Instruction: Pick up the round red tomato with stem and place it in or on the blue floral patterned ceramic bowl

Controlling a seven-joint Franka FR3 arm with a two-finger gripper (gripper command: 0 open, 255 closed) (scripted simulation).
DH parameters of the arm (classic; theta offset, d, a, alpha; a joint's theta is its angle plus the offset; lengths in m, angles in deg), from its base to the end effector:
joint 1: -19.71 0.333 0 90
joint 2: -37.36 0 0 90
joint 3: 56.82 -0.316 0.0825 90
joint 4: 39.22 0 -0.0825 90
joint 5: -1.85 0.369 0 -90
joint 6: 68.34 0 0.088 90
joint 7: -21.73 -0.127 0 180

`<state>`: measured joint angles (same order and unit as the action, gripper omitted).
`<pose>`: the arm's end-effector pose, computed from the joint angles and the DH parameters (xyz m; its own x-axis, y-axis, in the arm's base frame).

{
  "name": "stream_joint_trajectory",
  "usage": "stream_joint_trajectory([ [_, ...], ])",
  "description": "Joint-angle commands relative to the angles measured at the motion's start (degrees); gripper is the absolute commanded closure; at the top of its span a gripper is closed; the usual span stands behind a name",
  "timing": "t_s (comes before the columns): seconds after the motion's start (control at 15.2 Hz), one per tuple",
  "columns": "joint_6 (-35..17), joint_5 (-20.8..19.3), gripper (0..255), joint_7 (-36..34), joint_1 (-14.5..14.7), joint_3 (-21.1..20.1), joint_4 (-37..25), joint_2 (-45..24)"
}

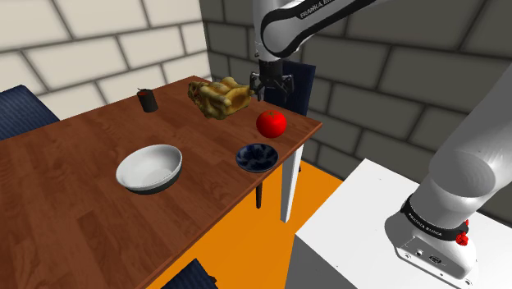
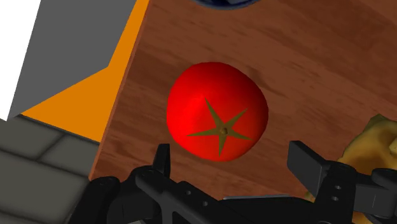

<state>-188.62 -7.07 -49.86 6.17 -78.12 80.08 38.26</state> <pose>0.5304 0.0626 0.4235 0.5044 -0.8516 0.1429 -0.8617 -0.5070 0.0202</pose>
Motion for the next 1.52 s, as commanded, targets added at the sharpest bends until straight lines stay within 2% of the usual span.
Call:
stream_joint_trajectory([
  [0.0, -0.95, -1.01, 0, -2.0, -0.1, 0.05, -0.65, -1.58],
  [0.4, -5.58, -2.6, 0, -3.05, -0.29, 0.36, 1.79, -4.0],
  [0.92, -5.56, -2.6, 0, -3.05, -0.28, 0.36, 1.79, -4.0],
  [0.99, -5.56, -2.6, 255, -3.05, -0.28, 0.36, 1.79, -4.0],
  [1.45, -5.55, -2.6, 255, -3.07, -0.27, 0.35, 1.77, -4.01],
])
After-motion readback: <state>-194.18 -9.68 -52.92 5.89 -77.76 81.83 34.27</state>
